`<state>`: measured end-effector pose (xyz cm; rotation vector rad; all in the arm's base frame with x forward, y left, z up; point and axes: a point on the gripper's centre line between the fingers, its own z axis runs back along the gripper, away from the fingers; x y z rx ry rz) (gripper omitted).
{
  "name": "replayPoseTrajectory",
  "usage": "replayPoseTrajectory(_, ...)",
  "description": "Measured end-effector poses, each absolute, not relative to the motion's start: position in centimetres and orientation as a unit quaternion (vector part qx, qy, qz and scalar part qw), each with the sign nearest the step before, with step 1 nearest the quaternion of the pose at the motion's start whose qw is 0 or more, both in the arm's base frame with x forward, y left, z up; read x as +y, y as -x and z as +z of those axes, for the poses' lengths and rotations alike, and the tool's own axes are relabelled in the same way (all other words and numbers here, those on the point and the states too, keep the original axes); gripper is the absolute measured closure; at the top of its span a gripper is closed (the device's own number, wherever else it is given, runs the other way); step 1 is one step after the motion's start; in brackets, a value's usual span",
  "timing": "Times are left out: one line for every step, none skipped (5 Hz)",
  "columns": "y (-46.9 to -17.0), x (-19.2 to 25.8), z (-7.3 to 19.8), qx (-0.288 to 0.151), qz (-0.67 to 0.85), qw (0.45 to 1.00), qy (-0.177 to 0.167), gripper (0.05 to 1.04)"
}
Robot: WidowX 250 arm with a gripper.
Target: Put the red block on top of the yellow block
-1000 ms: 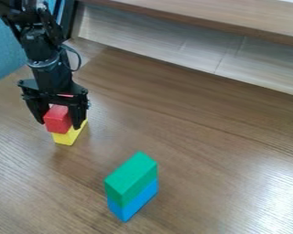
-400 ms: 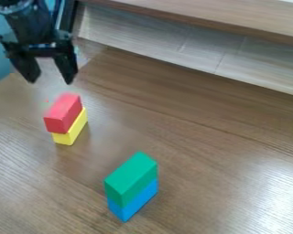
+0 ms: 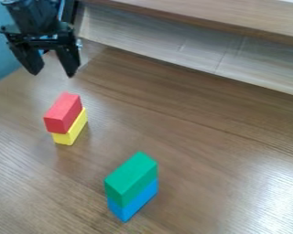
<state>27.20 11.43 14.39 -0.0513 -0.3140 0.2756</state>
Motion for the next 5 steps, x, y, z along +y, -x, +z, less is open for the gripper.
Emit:
replayPoseTrajectory(-28.2, 10.1, 13.1, -0.143, 0.114, 0.983, 0.022, 0.083)
replayPoseTrajectory(-29.6, 8.1, 11.2, -0.120, 0.085, 0.989, 0.023, 0.083)
replayPoseTrajectory(-31.6, 6.4, 10.4, -0.113, 0.068, 0.991, 0.022, 0.083)
replayPoseTrajectory(-33.9, 4.6, 9.5, -0.101, 0.058, 0.993, 0.026, 0.083)
replayPoseTrajectory(-35.6, 3.6, 9.1, -0.099, 0.054, 0.993, 0.023, 0.083)
